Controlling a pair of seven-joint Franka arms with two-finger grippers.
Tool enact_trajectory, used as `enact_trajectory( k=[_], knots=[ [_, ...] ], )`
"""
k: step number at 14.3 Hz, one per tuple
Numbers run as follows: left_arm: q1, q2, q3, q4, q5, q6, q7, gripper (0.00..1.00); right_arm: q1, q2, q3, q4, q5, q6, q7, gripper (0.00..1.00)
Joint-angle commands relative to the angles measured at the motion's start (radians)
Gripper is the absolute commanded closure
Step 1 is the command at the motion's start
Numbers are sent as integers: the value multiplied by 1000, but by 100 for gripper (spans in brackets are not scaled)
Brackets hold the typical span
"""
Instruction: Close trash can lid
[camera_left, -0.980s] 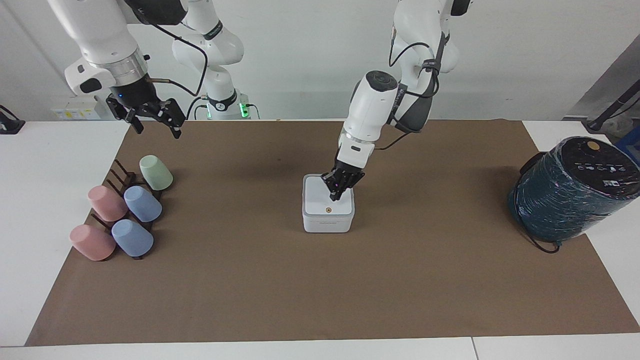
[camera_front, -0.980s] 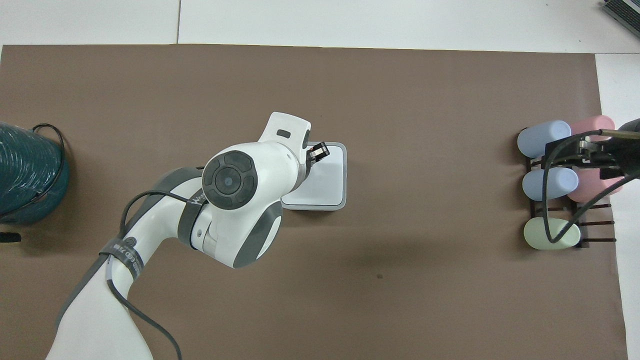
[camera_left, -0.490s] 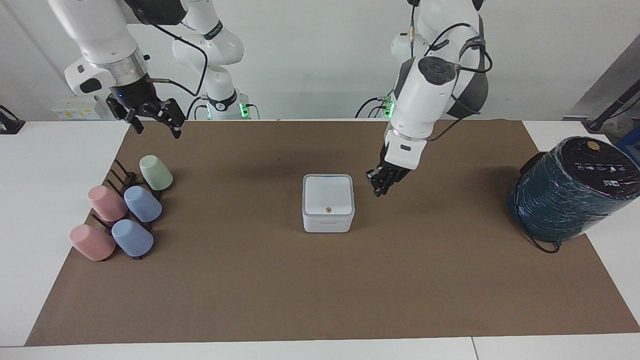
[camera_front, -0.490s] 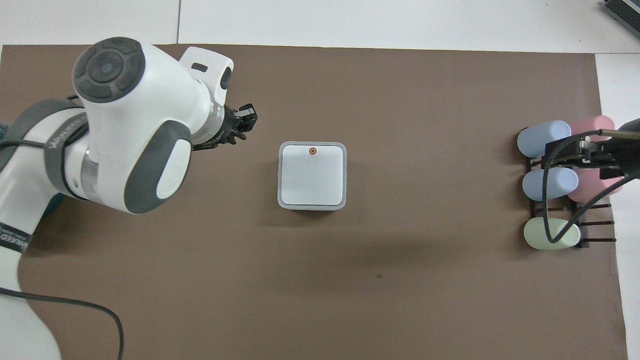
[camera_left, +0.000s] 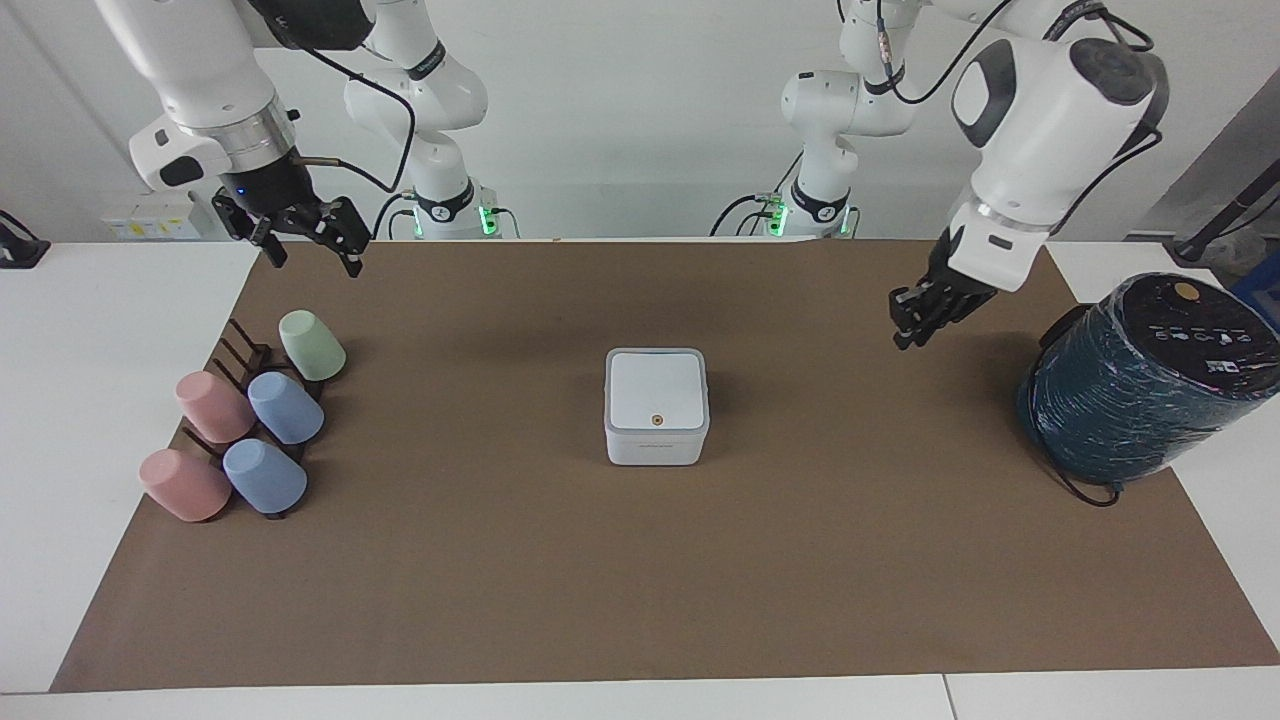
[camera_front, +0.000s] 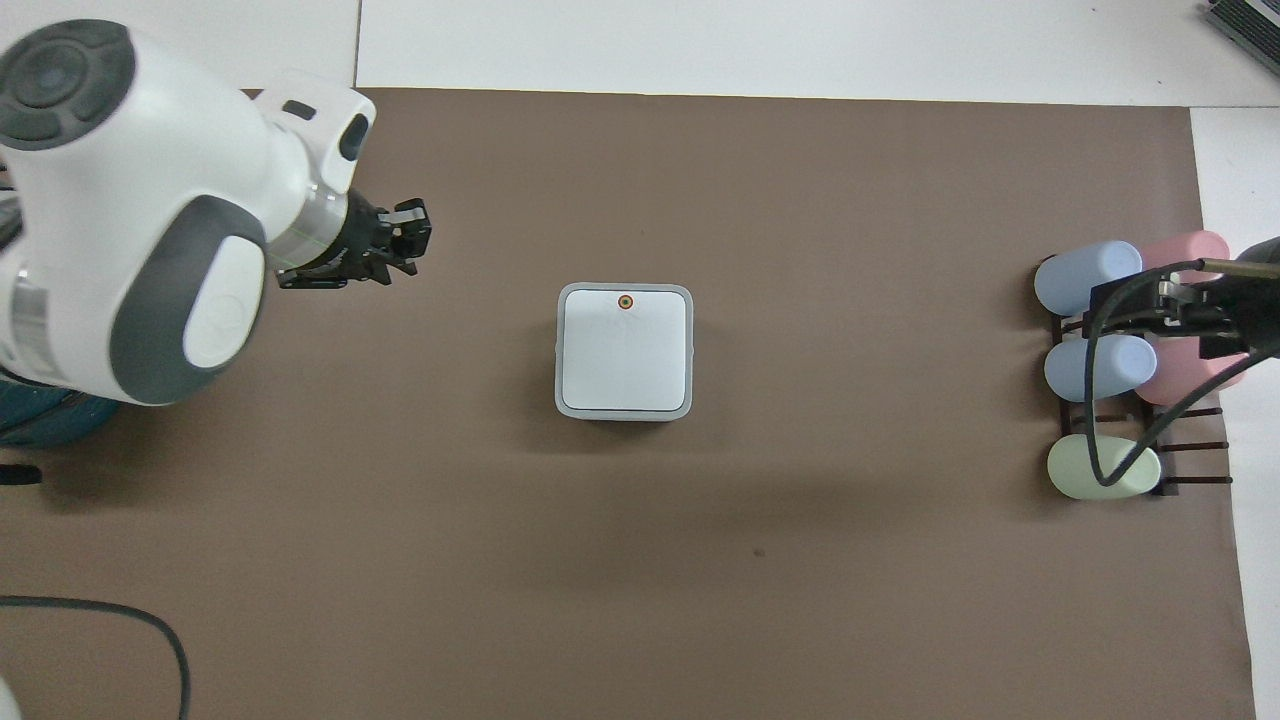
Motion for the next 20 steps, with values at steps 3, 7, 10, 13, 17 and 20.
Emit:
enact_trajectory(
  k=[3,7,10,13,17,20],
  knots=[
    [12,-53,-11,-7,129,-66,116,58,2,-15,-8,-12,13,-10,-25,0],
    [12,-58,-11,-7,140,-46,119,0,2,-15,-8,-12,13,-11,-25,0],
    [13,-59,-11,-10,141,-15,207,0,2,-15,-8,-12,13,-10,-25,0],
    [24,-58,-11,-9,140,19,257,0,2,-15,-8,-11,13,-10,-25,0],
    [29,-58,-11,-13,138,49,249,0,2,-15,-8,-12,13,-10,-25,0],
    [29,-58,-11,-13,138,49,249,0,1,-15,-8,-12,13,-10,-25,0]
  ],
)
